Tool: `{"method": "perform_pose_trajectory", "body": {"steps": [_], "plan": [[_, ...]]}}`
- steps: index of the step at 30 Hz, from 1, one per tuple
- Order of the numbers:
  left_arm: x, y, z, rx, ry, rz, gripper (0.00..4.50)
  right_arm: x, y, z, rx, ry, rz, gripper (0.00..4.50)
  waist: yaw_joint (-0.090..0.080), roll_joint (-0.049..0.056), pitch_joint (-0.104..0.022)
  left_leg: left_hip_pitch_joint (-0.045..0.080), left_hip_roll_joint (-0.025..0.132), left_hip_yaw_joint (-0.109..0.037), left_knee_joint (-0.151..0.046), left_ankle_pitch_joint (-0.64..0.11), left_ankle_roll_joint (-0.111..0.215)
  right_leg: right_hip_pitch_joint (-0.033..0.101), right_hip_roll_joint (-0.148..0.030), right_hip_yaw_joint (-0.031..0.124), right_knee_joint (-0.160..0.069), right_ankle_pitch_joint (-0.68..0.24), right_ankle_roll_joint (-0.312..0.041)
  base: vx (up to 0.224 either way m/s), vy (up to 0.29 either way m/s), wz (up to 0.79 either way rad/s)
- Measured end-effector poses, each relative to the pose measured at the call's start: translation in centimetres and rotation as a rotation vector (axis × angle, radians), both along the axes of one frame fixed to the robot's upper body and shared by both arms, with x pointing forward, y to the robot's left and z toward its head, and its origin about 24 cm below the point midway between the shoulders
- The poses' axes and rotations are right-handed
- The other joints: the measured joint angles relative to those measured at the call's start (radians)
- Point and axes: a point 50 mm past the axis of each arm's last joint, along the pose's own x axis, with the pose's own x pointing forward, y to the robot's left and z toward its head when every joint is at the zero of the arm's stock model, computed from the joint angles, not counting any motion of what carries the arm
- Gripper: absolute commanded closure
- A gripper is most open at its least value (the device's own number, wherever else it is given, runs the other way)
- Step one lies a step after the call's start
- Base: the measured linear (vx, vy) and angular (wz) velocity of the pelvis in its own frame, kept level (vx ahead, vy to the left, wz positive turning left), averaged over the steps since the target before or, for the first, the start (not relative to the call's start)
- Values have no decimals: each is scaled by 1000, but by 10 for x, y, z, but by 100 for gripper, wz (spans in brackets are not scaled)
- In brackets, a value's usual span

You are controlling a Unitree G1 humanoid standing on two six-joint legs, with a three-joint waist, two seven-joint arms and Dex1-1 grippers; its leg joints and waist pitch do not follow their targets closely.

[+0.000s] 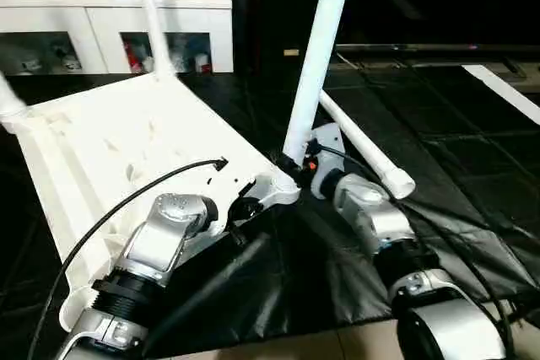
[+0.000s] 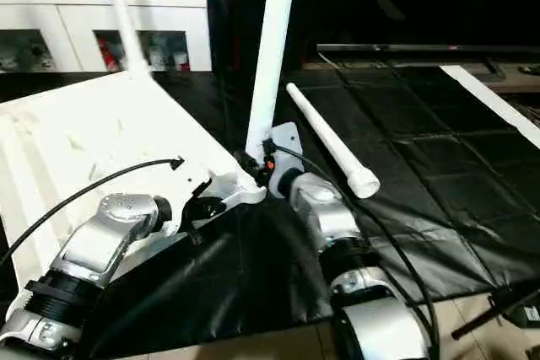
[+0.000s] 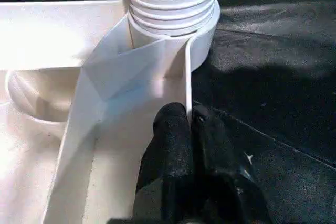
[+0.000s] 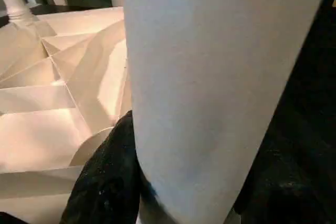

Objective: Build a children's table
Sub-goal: Rotate leg to tighten

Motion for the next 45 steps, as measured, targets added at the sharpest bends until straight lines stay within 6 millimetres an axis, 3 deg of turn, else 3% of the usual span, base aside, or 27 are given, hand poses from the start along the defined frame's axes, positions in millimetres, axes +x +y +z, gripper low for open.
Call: {"method": "perform_pose_trajectory", "body": {"steps": [2,3,4,5,6,7,8,9,10,11,12,14,16,21,24,28,32,35,37,45], "plan": [[0,1,0,12,-5,12,450,0,1,-1,-6,5,-2,259,3,-5,4,1,-5,6,-4,0,0,-5,0,16,18,-3,-1,0,0,0],[0,1,0,20,-5,18,450,-1,2,-2,-18,5,4,259,2,-12,7,17,-8,9,-3,-4,-5,-10,0,18,19,-3,0,0,0,0],[0,2,0,25,-3,21,450,-1,3,-3,-30,2,13,259,2,-14,8,19,-7,7,4,-27,-10,-5,-3,5,11,-4,0,0,0,0],[1,3,1,29,-6,24,450,-1,5,-2,-42,-4,24,259,-1,0,11,14,0,0,19,-52,-11,10,-12,-41,-11,-4,0,52,31,-26],[1,5,2,34,-5,27,450,-2,7,-1,-52,-11,39,259,2,28,13,-1,25,-15,20,-58,-11,39,-14,-82,-13,-9,6,52,31,-26],[2,6,4,39,-8,25,450,-1,8,0,-50,-20,39,259,6,34,16,-4,18,-18,27,-58,-13,22,-17,-55,39,-55,6,152,98,-23],[1,5,3,40,-3,21,450,-2,7,-1,-48,-22,38,259,9,20,12,-7,7,-1,27,-57,-13,23,-24,-10,83,-61,4,197,-28,16],[1,4,3,41,-4,20,450,-2,5,-3,-51,-22,38,259,23,-22,4,11,-8,21,24,-58,-13,7,-32,47,110,-61,19,197,-28,16],[1,5,3,46,-3,21,450,-3,4,-3,-52,-24,43,259,31,-31,2,17,-15,18,24,-65,-21,5,-30,56,114,-69,18,121,-123,13],[1,5,3,46,-2,19,450,-3,4,-3,-53,-25,49,259,44,-29,-2,15,-16,7,30,-77,-15,1,-30,53,109,-70,18,92,-49,-34],[1,6,3,47,-1,14,450,-3,5,-2,-55,-30,57,259,55,-16,-9,3,-18,-8,19,-74,-19,-1,-28,44,103,-70,18,92,-49,-34],[2,6,5,49,0,4,450,-3,5,-2,-54,-40,60,259,58,-6,-19,-4,-15,-21,6,-29,-28,-5,-16,39,93,-66,15,44,1,-17],[2,6,4,51,5,4,450,-3,5,-2,-56,-40,60,259,53,-8,-20,-4,-12,-16,5,-17,-29,-6,-8,53,90,-48,8,0,0,0],[3,7,4,44,15,6,450,-3,2,-1,-51,-46,70,259,53,-12,-23,-2,-13,-9,-6,-18,-28,-6,-8,57,78,-48,8,0,0,0],[5,8,5,42,17,3,450,-3,2,-1,-49,-54,73,189,54,-13,-24,-1,-11,-3,-14,-18,-28,-6,-8,57,71,-48,8,0,0,0],[7,8,7,36,11,-8,450,-5,-2,-9,-43,-23,65,177,55,-10,-21,-2,-7,3,-15,-17,-28,-6,-8,57,71,-48,8,0,0,0],[10,10,9,39,-3,-16,450,-8,-6,-12,-51,-16,80,130,58,-10,-20,-2,-3,5,-15,-17,-28,-6,-6,56,71,-47,8,0,0,0],[14,12,12,43,-25,-33,450,-15,-14,-24,-52,16,72,104,61,-5,-18,-11,-3,7,-15,-16,-27,-13,-6,56,71,-44,3,0,0,0],[17,12,16,44,-41,-41,450,-14,-16,-20,-50,0,91,84,62,-4,-19,-21,-1,8,-14,-10,-26,-24,-5,56,73,-43,3,0,0,0],[22,17,17,50,-75,-124,450,-31,-41,-24,-12,-28,149,8,67,-3,-18,-27,0,9,-8,-8,-16,-30,-5,57,71,-43,3,0,0,0]]}}
